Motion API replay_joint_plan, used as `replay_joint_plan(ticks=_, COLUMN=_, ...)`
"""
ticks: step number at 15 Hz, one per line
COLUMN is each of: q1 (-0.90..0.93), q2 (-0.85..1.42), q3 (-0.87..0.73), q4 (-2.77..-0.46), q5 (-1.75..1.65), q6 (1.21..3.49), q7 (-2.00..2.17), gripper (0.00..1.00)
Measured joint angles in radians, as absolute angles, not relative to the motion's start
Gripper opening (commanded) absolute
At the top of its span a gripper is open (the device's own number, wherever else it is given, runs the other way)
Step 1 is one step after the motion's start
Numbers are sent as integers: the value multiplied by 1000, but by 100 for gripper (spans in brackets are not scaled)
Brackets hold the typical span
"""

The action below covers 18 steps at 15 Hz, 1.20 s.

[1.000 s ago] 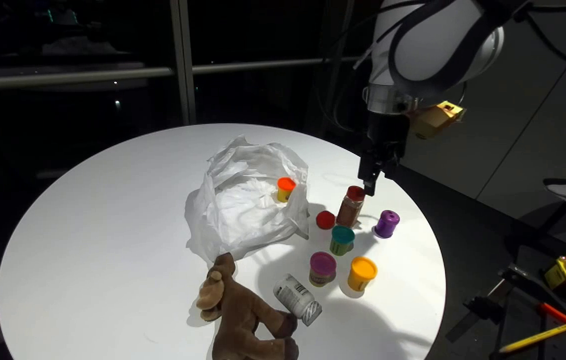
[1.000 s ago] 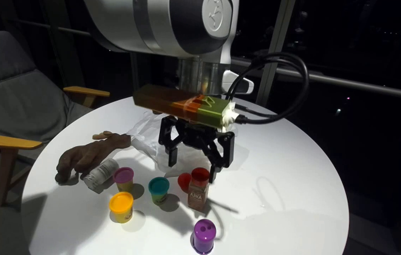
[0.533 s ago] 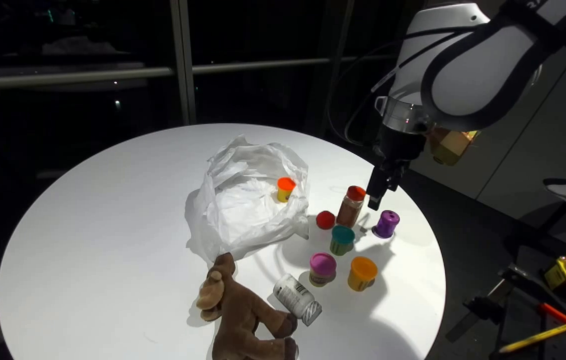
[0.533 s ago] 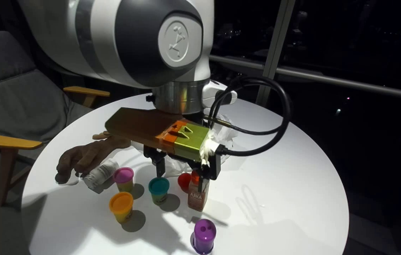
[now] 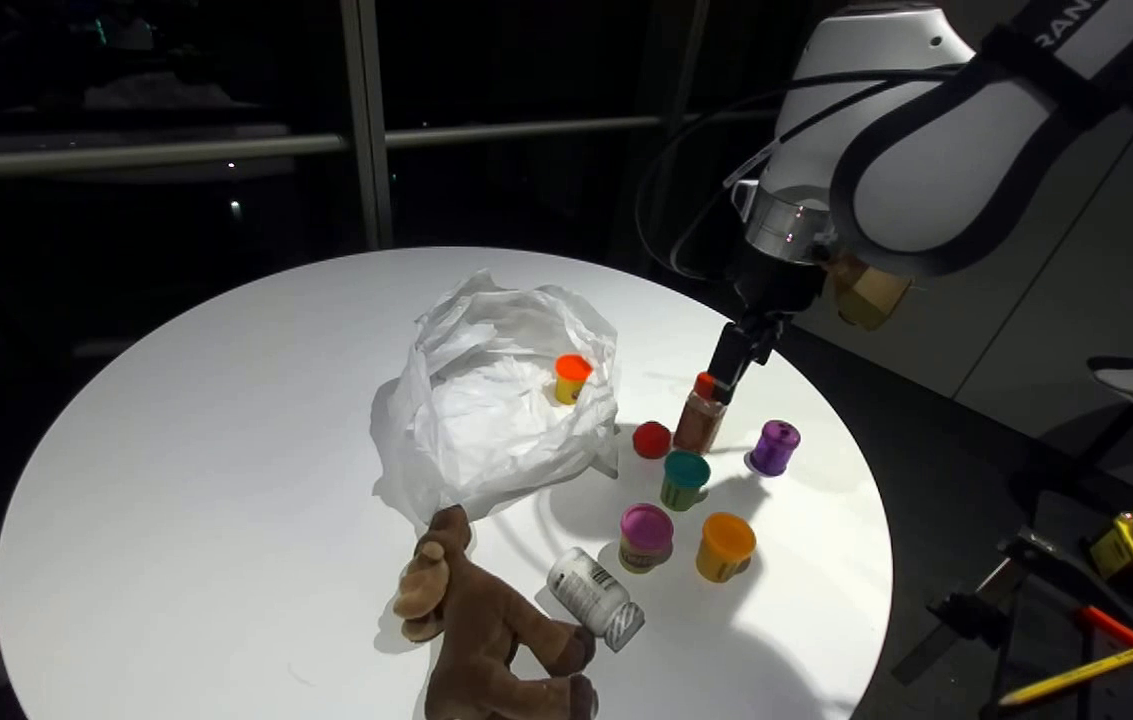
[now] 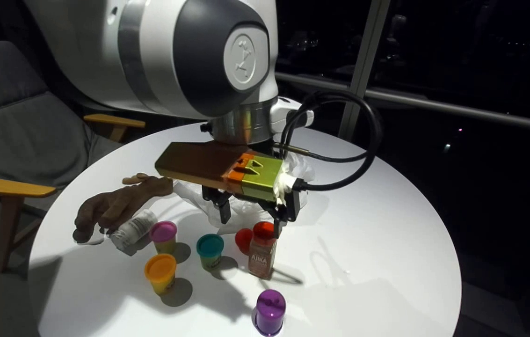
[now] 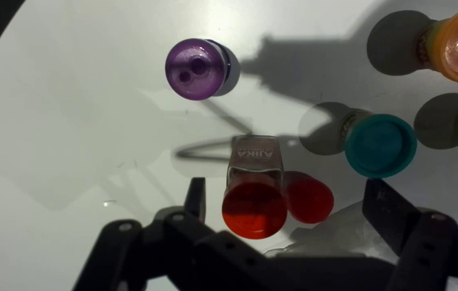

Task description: Pick up all the objects surrounding the plastic and arrange them on the plastic

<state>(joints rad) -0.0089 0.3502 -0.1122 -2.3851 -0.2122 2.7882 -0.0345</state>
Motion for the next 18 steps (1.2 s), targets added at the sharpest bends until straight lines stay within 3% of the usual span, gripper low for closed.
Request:
replay_joint_plan(ticks=8, q1=-48, q2=453, q3=-105, q4=-2280, q5=-160, q6=2787, q7=-36, gripper=100)
replay_joint_plan(ticks=10, q1=-58, q2=475, q3=-97, q4=-2261, q5=-138, q6=2784, q7=-40, gripper=75)
replay_joint_plan(ticks=13, q1=-72, q2=502, q3=-84, q4=-2241, q5=-120, q6=2776, q7=-43, gripper=49)
replay_joint_plan(ticks=16, q1=-76, q2=521, q3=-77, q4=-2228, q5=-110, q6=2772, q7=-44, gripper=27)
replay_joint_plan(ticks=18, q1=-76, q2=520, q3=-76, q4=-2225, q5=-110, q6=2771, q7=-44, gripper=24)
